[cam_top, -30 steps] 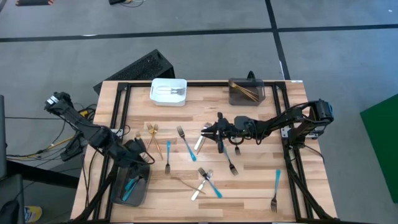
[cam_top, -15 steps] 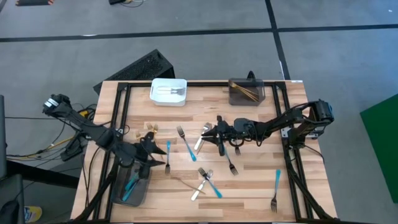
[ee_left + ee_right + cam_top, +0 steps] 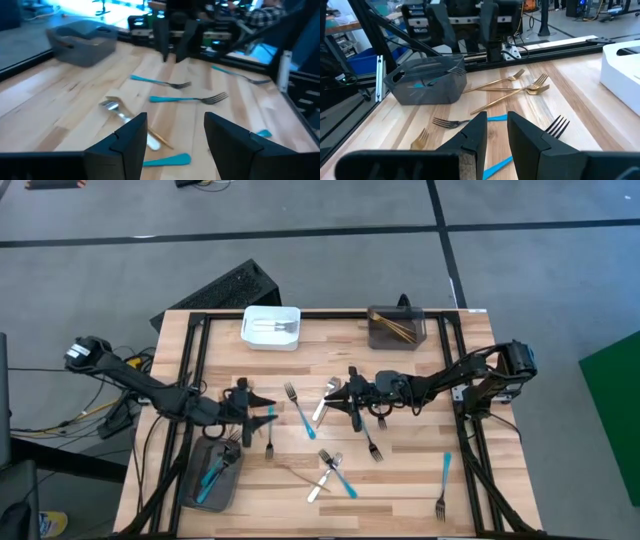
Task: Sort silverware by color (type)
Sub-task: Put the blue fork into the bottom black bin
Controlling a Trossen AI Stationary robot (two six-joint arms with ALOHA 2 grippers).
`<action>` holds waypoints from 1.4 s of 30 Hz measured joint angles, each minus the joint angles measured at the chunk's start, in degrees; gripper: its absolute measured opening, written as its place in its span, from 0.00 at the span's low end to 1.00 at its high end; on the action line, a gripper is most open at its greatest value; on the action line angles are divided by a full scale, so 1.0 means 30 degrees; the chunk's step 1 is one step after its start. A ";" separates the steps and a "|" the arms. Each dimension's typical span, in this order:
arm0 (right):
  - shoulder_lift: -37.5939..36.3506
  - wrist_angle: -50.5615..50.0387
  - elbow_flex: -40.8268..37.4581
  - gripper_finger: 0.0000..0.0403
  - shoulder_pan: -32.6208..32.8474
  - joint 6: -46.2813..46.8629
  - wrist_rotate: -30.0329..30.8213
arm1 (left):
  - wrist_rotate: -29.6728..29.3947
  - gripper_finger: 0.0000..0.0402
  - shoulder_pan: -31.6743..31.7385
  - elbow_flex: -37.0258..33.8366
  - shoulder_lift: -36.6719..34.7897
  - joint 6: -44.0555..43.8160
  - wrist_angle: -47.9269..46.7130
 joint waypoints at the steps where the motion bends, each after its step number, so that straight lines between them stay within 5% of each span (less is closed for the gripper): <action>1: -0.0146 -0.0067 -0.0001 0.25 0.0000 0.0009 0.0007 | 0.0043 0.45 0.0150 -0.0012 0.0007 -0.0074 -0.0019; 10: -0.4517 -0.6190 0.0005 0.25 0.0113 0.0949 0.0424 | 0.1515 0.45 0.1978 -0.0015 0.0462 0.0741 0.1768; 17: -0.8307 -1.4295 0.0012 0.25 0.2048 0.3602 0.4106 | 0.2018 0.45 0.2948 -0.0015 0.3068 0.1858 0.5070; 22: -1.0214 -1.9955 0.0005 0.25 0.3899 0.8402 0.7089 | 0.2020 0.45 0.3574 -0.0015 0.5221 0.2282 0.8558; 34: -1.1350 -2.7595 -0.0003 0.25 0.8579 1.8455 0.6973 | 0.2903 0.45 0.5007 0.0000 0.6645 0.2261 1.0734; 42: -1.1046 -2.9506 -0.0003 0.25 1.1532 2.6882 0.4554 | 0.4573 0.45 0.5651 0.0000 0.6579 0.2317 1.1890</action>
